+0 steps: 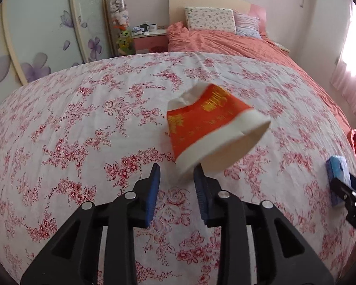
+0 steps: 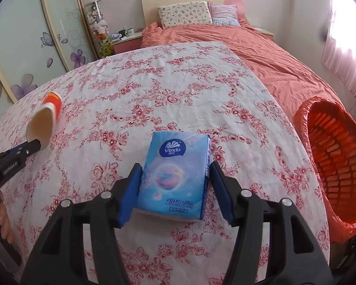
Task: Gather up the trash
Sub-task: 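Grasp the red-and-white paper cup rim with the left tool while the right tool holds the tissues, then carry the paper cup with the left tool while the right tool carries the tissues to the basket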
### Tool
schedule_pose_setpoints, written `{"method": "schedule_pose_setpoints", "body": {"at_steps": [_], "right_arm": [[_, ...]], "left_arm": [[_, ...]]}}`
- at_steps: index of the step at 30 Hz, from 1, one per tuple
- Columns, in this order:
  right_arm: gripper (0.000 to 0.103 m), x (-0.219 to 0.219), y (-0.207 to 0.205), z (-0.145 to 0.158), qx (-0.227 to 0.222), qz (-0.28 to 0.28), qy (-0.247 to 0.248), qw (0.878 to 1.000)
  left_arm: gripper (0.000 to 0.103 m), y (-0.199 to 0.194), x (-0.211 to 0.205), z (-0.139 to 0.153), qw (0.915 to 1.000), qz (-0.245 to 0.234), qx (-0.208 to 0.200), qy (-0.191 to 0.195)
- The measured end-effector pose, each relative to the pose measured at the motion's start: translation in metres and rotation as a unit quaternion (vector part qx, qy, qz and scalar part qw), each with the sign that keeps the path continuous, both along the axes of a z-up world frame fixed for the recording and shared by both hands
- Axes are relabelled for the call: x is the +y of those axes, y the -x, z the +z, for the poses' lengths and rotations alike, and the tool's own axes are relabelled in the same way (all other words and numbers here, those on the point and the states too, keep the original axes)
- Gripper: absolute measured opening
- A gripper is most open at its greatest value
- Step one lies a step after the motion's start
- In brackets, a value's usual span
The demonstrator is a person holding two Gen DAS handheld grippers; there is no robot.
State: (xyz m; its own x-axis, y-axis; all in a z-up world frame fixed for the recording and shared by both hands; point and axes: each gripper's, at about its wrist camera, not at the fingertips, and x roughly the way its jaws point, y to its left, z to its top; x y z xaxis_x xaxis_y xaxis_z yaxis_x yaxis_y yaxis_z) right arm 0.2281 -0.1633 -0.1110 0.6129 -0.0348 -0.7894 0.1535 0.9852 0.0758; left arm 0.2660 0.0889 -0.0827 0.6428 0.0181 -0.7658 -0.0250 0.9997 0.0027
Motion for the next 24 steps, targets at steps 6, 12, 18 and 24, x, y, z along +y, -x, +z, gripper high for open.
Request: {"method": "schedule_pose_setpoints", "body": {"at_steps": [6,12,18,24], "right_arm": [[0.057,0.0,0.001,0.0,0.0,0.0,0.001,1.0],[0.052,-0.002,0.003,0.001,-0.001,-0.002,-0.001,1.0],[0.047,-0.006,0.007,0.004,-0.012,0.001,-0.01,1.0],[0.047,-0.012,0.018,0.017,-0.031,-0.004,-0.017,0.999]], "left_arm": [[0.031,-0.01,-0.001,0.001,0.9999,0.012,-0.007,-0.003],[0.012,-0.017,-0.003,-0.003,0.9998,0.019,-0.003,0.003],[0.004,-0.011,0.001,0.007,0.9996,0.012,-0.024,0.011],[0.004,0.0,-0.004,0.021,0.9988,-0.002,-0.048,0.006]]}}
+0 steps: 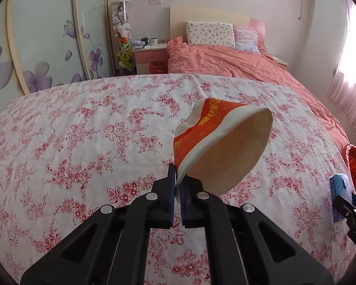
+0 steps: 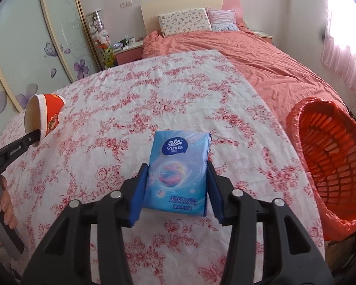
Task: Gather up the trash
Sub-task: 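Carry the paper cup with the left tool while the right tool carries the tissues to the basket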
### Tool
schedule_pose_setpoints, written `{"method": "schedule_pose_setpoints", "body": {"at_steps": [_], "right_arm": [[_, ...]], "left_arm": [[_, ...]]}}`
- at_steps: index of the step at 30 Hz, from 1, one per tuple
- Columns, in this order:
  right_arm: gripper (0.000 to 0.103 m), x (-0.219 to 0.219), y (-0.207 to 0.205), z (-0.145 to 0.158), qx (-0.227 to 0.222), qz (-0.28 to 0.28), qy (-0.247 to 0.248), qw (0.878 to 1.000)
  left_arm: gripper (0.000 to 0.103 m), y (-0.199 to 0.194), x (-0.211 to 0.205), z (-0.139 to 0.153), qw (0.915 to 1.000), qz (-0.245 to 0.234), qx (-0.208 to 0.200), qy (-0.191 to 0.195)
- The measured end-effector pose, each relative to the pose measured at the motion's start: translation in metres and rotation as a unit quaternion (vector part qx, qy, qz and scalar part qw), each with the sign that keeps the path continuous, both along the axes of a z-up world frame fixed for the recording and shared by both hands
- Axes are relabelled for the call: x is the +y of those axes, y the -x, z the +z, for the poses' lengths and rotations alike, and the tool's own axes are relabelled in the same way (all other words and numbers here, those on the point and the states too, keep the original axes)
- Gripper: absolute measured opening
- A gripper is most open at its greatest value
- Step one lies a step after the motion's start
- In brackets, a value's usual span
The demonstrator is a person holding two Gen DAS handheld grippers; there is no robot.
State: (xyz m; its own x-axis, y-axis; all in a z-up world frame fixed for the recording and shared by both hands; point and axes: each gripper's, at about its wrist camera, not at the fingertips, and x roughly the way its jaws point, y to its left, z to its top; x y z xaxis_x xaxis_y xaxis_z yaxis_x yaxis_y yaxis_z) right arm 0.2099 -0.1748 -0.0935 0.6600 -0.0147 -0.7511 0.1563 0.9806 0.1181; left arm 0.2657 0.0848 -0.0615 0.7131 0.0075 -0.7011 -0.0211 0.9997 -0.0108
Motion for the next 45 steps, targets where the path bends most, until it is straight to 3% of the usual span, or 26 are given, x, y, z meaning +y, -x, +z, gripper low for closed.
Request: {"method": "schedule_pose_setpoints", "body": {"at_steps": [8,15,25,35,45], "right_arm": [[0.047,-0.012,0.021,0.033,-0.038,-0.008,-0.004,0.999],[0.047,-0.038,0.05,0.075,-0.088,-0.036,-0.004,0.995],[0.047,-0.101,0.101,0.11,-0.131,-0.097,0.001,0.987],[0.047,-0.175,0.14,0.115,-0.147,-0.162,-0.003,0.976],[0.047,-0.236,0.145,0.101,-0.15,-0.198,-0.039,0.968]], "left_arm": [[0.004,0.015,-0.017,0.024,0.9995,-0.021,-0.023,0.005],[0.004,0.033,-0.059,0.059,0.9958,-0.069,-0.057,0.015],[0.004,0.063,-0.149,0.09,0.9808,-0.172,-0.076,0.052],[0.004,0.075,-0.238,0.086,0.9632,-0.252,-0.063,0.07],[0.004,0.063,-0.305,0.066,0.9518,-0.294,-0.034,0.079]]}}
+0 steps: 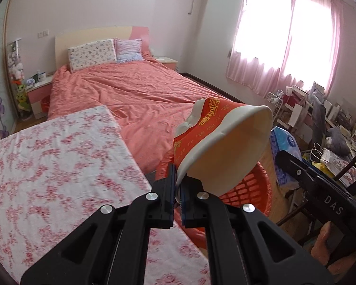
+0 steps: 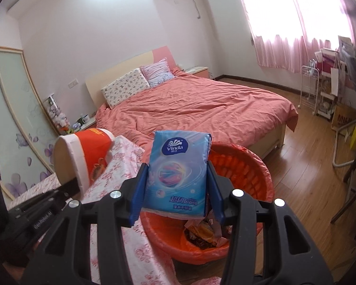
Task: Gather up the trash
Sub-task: 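Carry the paper cup with the left tool while the right tool carries the tissues to the basket, then open both tools over the red basket to drop cup and tissues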
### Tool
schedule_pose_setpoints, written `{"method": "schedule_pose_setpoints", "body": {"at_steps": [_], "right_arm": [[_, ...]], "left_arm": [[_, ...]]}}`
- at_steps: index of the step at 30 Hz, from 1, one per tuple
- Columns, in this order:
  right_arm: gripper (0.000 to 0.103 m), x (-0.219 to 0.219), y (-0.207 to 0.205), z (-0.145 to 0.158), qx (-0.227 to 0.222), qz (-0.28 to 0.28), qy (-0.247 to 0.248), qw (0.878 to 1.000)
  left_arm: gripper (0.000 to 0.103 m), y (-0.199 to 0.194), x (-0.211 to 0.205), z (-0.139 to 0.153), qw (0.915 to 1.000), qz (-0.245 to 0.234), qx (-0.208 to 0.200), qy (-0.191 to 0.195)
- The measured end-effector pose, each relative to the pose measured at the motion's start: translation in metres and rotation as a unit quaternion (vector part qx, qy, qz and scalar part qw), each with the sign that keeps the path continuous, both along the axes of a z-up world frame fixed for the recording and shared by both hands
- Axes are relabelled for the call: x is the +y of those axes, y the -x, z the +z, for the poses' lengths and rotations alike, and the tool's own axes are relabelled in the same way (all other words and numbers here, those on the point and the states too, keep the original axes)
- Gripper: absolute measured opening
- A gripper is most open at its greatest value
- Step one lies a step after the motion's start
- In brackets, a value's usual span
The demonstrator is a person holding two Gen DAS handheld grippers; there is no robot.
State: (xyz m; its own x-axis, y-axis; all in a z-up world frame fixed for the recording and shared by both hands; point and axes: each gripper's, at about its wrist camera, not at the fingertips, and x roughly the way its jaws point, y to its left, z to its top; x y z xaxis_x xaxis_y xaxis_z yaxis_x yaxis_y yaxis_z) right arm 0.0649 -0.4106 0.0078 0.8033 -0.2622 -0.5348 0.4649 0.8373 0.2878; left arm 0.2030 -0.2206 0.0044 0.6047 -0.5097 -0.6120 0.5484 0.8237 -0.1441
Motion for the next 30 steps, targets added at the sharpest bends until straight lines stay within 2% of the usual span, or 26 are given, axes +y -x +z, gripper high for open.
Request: {"method": "schedule_pose_setpoints", "body": {"at_steps": [6,8,10,12,16,19,21,25,27,30], "right_arm": [[0.048,-0.032,-0.007,-0.012,-0.008,-0.009,-0.019,1.0],[0.052,-0.042,-0.011,-0.017,-0.012,-0.011,-0.031,0.999],[0.054,-0.051,-0.015,-0.023,-0.016,-0.009,-0.046,0.999],[0.058,-0.058,-0.019,-0.028,-0.017,-0.011,-0.059,0.998],[0.07,-0.061,-0.02,-0.036,-0.011,-0.016,-0.065,0.998],[0.082,-0.05,-0.011,-0.031,-0.007,-0.024,-0.035,0.999],[0.086,-0.037,-0.003,-0.027,-0.005,-0.024,-0.01,1.0],[0.099,-0.003,0.017,-0.013,-0.001,-0.032,0.046,0.998],[0.099,0.017,0.028,-0.006,0.003,-0.039,0.076,0.996],[0.099,0.055,0.046,0.001,0.027,-0.063,0.138,0.988]], "left_arm": [[0.004,-0.006,-0.035,-0.016,0.9995,-0.022,0.022,-0.003],[0.005,-0.011,-0.043,-0.021,0.999,-0.025,0.035,-0.008],[0.015,-0.018,-0.048,-0.032,0.9981,-0.024,0.054,-0.014],[0.046,-0.024,-0.047,-0.041,0.9973,-0.016,0.069,-0.019],[0.049,-0.022,-0.035,-0.047,0.997,-0.001,0.07,-0.034],[0.055,-0.014,-0.015,-0.042,0.9974,0.017,0.057,-0.042],[0.068,-0.005,0.003,-0.035,0.9976,0.034,0.044,-0.041],[0.085,0.022,0.046,-0.017,0.9969,0.071,0.004,-0.035],[0.092,0.042,0.071,-0.007,0.9945,0.093,-0.025,-0.04],[0.097,0.063,0.097,0.002,0.9897,0.121,-0.058,-0.05]]}}
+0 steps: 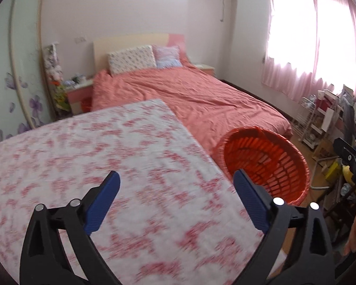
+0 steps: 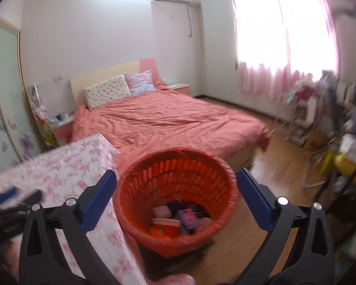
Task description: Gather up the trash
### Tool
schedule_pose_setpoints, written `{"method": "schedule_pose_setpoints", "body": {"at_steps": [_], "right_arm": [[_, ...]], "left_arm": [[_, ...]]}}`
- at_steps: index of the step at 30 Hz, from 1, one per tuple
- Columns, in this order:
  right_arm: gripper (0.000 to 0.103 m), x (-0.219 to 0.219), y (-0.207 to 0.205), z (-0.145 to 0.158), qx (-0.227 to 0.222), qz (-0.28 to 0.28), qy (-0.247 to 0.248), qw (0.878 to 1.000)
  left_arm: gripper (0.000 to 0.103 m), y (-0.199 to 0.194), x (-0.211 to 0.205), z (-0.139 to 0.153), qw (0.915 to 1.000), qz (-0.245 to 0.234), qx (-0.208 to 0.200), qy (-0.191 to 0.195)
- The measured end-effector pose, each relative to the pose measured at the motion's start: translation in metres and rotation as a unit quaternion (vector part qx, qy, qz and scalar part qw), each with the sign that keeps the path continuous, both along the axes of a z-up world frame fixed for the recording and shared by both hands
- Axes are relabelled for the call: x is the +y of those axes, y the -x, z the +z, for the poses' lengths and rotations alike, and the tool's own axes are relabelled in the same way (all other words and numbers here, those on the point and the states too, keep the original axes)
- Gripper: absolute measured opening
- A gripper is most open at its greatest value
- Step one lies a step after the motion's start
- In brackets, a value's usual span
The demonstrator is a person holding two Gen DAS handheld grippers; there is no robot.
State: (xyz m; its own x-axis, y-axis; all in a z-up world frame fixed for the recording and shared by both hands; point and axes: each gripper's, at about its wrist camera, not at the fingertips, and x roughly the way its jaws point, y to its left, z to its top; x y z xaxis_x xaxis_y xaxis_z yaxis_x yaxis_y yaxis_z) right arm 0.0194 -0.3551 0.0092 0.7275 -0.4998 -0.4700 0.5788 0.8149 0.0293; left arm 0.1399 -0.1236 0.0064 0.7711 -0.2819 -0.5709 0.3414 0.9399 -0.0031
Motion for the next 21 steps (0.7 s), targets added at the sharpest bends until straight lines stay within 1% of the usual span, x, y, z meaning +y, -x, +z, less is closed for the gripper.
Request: {"method": "schedule_pose_setpoints", "body": {"at_steps": [2,3,4,6,10,13,16,21], "right_arm": [[0.099,0.026,0.009,0.002,0.015,-0.027,0.04,0.999],[0.099,0.039,0.014,0.002,0.025,-0.039,0.058,0.997],[0.099,0.05,0.018,0.003,0.032,-0.044,0.07,0.996],[0.099,0.071,0.029,0.003,0.031,-0.037,0.081,0.996],[0.099,0.11,0.051,0.0,0.021,-0.013,0.071,0.997],[0.099,0.134,0.064,-0.005,0.021,-0.012,0.07,0.997],[0.099,0.147,0.075,-0.009,0.025,-0.005,0.049,0.998],[0.099,0.156,0.083,-0.012,0.039,-0.003,0.017,0.999]], "left_arm": [[0.099,0.021,0.02,0.004,0.9991,0.029,-0.024,-0.018],[0.101,0.027,0.026,0.004,0.9985,0.04,-0.029,-0.023],[0.101,0.036,0.034,0.005,0.9978,0.051,-0.033,-0.026],[0.101,0.05,0.05,0.005,0.9969,0.067,-0.036,-0.022],[0.101,0.081,0.076,0.001,0.9937,0.098,-0.049,-0.023],[0.101,0.1,0.088,-0.001,0.9917,0.112,-0.059,-0.021],[0.101,0.114,0.096,-0.002,0.9906,0.122,-0.061,-0.013],[0.101,0.129,0.108,-0.005,0.9898,0.133,-0.051,0.003]]}}
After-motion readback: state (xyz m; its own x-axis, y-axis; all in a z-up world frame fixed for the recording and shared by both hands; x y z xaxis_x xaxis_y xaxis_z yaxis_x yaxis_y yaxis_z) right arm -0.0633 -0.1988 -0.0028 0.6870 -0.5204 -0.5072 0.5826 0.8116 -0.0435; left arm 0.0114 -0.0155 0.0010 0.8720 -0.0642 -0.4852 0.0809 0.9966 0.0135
